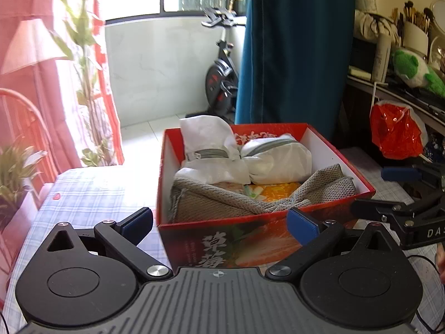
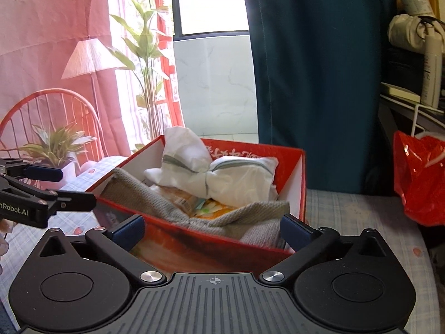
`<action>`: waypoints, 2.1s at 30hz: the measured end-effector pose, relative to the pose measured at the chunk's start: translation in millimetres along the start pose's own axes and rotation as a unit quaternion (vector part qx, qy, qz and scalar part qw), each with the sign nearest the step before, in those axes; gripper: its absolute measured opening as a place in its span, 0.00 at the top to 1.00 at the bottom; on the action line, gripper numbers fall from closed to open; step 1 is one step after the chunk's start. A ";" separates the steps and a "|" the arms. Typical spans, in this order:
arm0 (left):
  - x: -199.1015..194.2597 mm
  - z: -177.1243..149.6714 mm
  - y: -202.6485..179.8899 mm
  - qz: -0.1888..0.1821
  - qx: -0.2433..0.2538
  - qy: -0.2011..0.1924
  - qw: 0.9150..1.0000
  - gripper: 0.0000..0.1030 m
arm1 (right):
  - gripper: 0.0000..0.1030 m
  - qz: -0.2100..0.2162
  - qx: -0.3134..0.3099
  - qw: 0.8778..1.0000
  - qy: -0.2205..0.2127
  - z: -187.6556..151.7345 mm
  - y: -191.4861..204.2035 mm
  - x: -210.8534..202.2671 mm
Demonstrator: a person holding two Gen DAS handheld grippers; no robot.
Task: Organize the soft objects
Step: 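Open both grippers to release the grey cloth in the box, then withdraw both grippers and reach toward the black eye mask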
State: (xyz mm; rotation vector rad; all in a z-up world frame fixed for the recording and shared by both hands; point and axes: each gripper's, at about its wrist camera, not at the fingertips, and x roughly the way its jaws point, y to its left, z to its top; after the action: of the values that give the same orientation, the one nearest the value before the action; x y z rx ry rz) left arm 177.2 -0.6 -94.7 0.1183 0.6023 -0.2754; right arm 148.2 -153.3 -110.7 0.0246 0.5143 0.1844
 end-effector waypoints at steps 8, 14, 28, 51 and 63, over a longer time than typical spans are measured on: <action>-32.2 -31.9 -4.1 0.011 0.014 -0.030 0.999 0.00 | 0.00 0.010 0.017 1.000 -0.004 -33.6 13.5 -25.1; -46.3 -60.7 -5.7 -0.009 0.017 -0.027 0.999 0.00 | 0.00 0.019 0.040 0.999 0.005 -60.9 22.6 -40.9; -57.6 -124.4 -8.1 -0.001 0.003 0.003 1.000 0.00 | 0.00 0.001 0.025 1.000 0.019 -131.0 37.8 -65.3; -6.0 -167.7 -8.0 0.016 -0.005 0.118 0.993 0.00 | 0.00 -0.020 0.013 0.993 0.119 -176.6 47.8 -23.6; 3.0 -172.0 -2.0 0.005 -0.034 0.140 0.990 0.00 | 0.00 0.003 0.042 0.991 0.130 -180.3 41.9 -19.4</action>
State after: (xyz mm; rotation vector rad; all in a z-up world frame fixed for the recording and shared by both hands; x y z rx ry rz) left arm 85.8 29.4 -237.3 0.0945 0.8882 -0.2304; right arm 36.0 -119.7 -255.3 0.0844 0.7827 0.1719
